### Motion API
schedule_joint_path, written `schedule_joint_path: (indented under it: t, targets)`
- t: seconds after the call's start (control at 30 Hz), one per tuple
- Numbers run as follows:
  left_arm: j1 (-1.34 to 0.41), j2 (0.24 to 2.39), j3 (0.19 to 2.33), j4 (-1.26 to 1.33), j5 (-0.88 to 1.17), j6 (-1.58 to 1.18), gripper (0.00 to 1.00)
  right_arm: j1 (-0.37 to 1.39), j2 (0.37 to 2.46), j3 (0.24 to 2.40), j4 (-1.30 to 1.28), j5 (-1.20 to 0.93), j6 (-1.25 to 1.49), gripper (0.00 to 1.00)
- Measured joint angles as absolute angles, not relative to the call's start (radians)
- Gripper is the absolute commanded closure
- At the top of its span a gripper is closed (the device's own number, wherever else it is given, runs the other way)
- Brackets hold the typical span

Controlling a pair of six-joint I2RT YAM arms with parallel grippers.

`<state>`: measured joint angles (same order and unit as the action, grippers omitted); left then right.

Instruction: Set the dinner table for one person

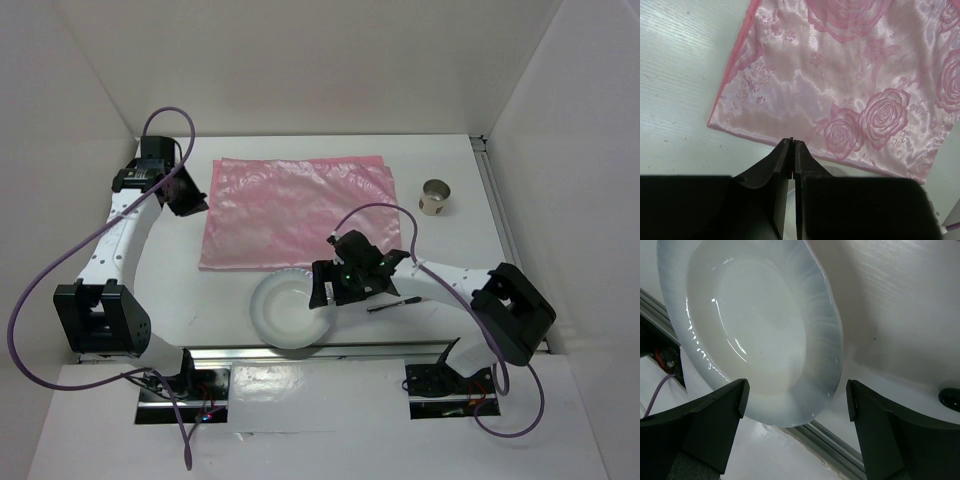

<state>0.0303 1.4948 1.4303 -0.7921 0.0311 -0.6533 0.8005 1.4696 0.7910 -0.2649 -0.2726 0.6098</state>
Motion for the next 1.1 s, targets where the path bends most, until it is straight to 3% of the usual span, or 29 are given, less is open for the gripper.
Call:
schedule_joint_path:
  t: [0.2,0.33,0.73,0.97,1.1]
  targets:
    - [0.029,1.495,1.429,-0.792,0.032,-0.653,0.79,0.801,1.525,0.791,-0.218,-0.27,0.614,0.17]
    - [0.029,1.495,1.423,-0.792,0.032,-0.653,0.79,0.801,1.557,0.791,-0.199,-0.27,0.619,0.28]
    - [0.029,1.495,1.415,-0.792,0.032,-0.647,0.79,0.801,1.615,0.81,-0.179,-0.274,0.623,0.39]
    - [0.029,1.495,1.412,-0.791,0.039,-0.632,0.79,0.801,1.633,0.819,-0.178,-0.266,0.625,0.56]
    - [0.029,1.495,1.402,-0.789,0.04,-0.632,0.79,0.8,1.635,0.822,-0.179,-0.259,0.643,0.74]
